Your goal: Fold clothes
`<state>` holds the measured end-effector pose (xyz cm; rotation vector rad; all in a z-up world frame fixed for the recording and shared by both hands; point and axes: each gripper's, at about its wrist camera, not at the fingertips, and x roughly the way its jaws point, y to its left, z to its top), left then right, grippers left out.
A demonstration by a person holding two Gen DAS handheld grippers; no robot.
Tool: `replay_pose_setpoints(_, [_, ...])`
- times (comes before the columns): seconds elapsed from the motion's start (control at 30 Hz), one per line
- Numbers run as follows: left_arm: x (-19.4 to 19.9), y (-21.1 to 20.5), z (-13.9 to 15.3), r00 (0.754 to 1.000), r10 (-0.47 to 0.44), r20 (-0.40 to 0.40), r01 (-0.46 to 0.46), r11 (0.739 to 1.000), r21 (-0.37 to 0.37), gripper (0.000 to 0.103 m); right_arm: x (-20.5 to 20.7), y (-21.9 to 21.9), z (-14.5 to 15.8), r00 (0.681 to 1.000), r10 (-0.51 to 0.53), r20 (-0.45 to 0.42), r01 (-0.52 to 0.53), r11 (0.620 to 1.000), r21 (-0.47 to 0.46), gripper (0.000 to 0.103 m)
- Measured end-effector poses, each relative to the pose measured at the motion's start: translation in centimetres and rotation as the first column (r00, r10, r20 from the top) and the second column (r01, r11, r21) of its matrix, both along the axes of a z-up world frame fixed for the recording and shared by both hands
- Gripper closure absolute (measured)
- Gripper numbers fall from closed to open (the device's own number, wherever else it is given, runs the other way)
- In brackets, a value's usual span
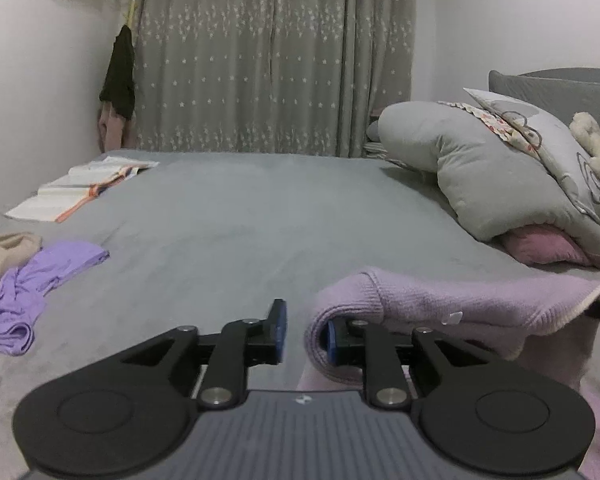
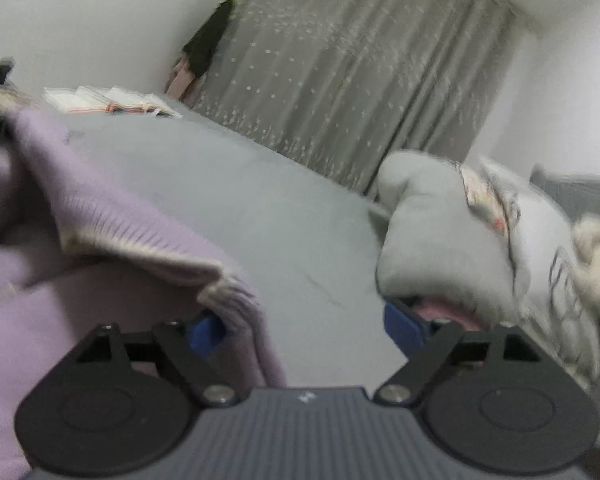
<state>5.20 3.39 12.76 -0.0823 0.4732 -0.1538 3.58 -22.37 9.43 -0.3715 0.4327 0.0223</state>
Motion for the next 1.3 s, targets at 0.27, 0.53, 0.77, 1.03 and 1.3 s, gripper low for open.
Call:
replay_pose_setpoints(0.27, [-1.8, 1.3, -0.8, 0.997, -0.056, -0.057, 0.058, 0.998, 0.033, 0.052, -3.8, -11.0, 5.0, 0.988, -0.074, -0.134, 0.106, 0.961, 0.254, 0.0])
replay_pose_setpoints(0.53, [-2.7, -0.3, -1.1, 0.992, -0.115, -0.043, 0.121, 0.978, 0.171, 0.051, -1.7, -14.3, -0.3, 0.922, 0.13, -0.365, 0.01, 0.933, 0.359, 0.0])
replay_pose_setpoints(0.77, [-2.5, -1.0, -1.2, 0.983, -0.179, -0.034, 0.182, 0.959, 0.215, 0.051, 0.5, -14.0, -3.7, 0.853, 0.242, -0.463, 0.014, 0.875, 0.483, 0.028])
replay_pose_setpoints(1.03, [-1.5, -2.0, -1.6, 0.973, -0.226, -0.043, 0.23, 0.943, 0.241, 0.065, 1.2, -14.7, -2.3, 0.908, 0.108, -0.406, 0.07, 0.913, 0.401, 0.097])
replay_pose_setpoints(1.3, [-1.8, -3.9, -1.5, 0.96, -0.277, -0.038, 0.276, 0.919, 0.283, 0.072, -0.5, -14.9, 1.2, 0.973, -0.028, -0.23, 0.09, 0.961, 0.26, 0.103])
